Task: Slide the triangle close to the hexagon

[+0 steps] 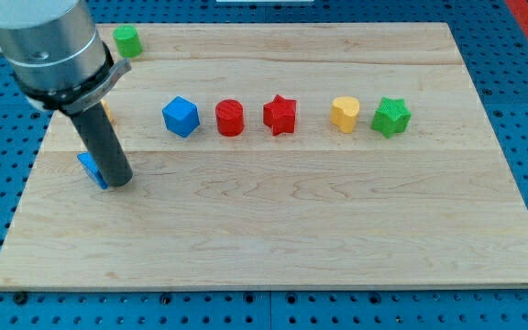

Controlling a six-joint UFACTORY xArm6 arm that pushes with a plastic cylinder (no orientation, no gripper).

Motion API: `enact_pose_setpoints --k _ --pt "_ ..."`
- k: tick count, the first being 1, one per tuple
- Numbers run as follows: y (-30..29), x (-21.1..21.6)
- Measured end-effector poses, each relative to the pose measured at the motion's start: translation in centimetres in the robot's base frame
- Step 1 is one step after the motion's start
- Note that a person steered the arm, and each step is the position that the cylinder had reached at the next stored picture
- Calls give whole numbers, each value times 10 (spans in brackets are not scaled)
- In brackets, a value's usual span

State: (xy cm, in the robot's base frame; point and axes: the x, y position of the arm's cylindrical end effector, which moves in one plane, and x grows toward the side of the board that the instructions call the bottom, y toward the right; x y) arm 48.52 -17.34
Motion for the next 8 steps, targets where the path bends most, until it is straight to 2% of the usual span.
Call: enact_pose_setpoints --k 1,2,3,4,5,7,8 --pt "7 42" --pt "-20 27" --pt "-3 -18" --pt "1 7" --pt "-24 22" --pt "-21 -45" --pt "-59 -29"
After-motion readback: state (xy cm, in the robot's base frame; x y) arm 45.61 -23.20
